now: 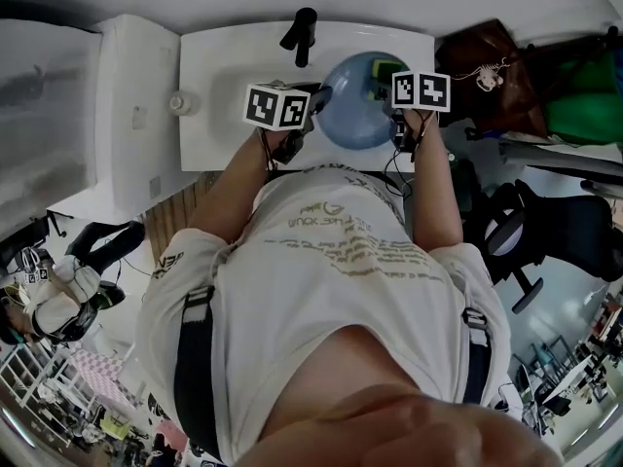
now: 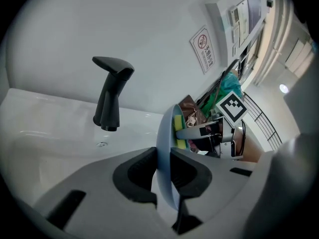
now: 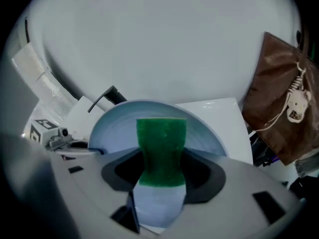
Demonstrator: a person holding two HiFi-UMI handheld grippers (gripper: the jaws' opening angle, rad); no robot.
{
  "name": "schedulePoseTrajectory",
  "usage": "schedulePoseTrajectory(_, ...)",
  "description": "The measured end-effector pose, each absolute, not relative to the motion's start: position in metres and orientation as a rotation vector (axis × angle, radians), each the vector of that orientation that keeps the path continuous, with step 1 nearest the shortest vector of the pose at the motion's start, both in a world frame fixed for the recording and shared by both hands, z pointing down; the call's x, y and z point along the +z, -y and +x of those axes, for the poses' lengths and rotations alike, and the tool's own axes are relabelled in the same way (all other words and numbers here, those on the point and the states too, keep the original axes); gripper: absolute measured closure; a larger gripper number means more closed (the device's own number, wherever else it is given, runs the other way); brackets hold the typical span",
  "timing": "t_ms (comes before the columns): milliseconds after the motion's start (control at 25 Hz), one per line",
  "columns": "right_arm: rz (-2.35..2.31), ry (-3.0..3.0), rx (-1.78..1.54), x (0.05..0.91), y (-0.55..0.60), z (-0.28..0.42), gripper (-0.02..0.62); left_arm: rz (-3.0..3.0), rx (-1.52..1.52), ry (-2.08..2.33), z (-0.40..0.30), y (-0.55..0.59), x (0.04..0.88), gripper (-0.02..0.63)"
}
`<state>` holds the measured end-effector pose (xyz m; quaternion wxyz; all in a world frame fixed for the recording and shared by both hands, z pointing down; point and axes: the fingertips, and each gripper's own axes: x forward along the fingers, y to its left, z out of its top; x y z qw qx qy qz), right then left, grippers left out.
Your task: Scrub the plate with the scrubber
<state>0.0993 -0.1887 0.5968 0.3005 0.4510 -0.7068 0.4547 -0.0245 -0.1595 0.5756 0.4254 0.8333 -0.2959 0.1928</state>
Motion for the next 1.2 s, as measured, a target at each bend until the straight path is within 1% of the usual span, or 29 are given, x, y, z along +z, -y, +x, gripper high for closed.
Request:
schedulePoseTrajectory(360, 1.220, 1.851, 1.036, 0.585, 0.194, 0.080, 0.368, 2.093, 0.491, 0.757, -0.014, 0.162, 0.574, 0.545)
schedulePoseTrajectory(520, 1.172, 1.882, 0.966, 0.577, 0.191, 0.061, 0.365, 2.084, 0.493, 0.762, -0.016, 0.161, 0.573, 0.545)
schedulePoseTrajectory(960, 1.010, 1.868, 0.645, 0.582, 0.172, 0.023, 0.359, 2.050, 0.436, 0.827, -0.027, 0.166, 0.574, 0.546)
schedulePoseTrajectory(1200, 0.993, 1.875, 0.609, 0.586, 0.164, 0.013, 0.357, 2.019, 0.379, 0.856, -0.038, 0.171, 0.573, 0.546)
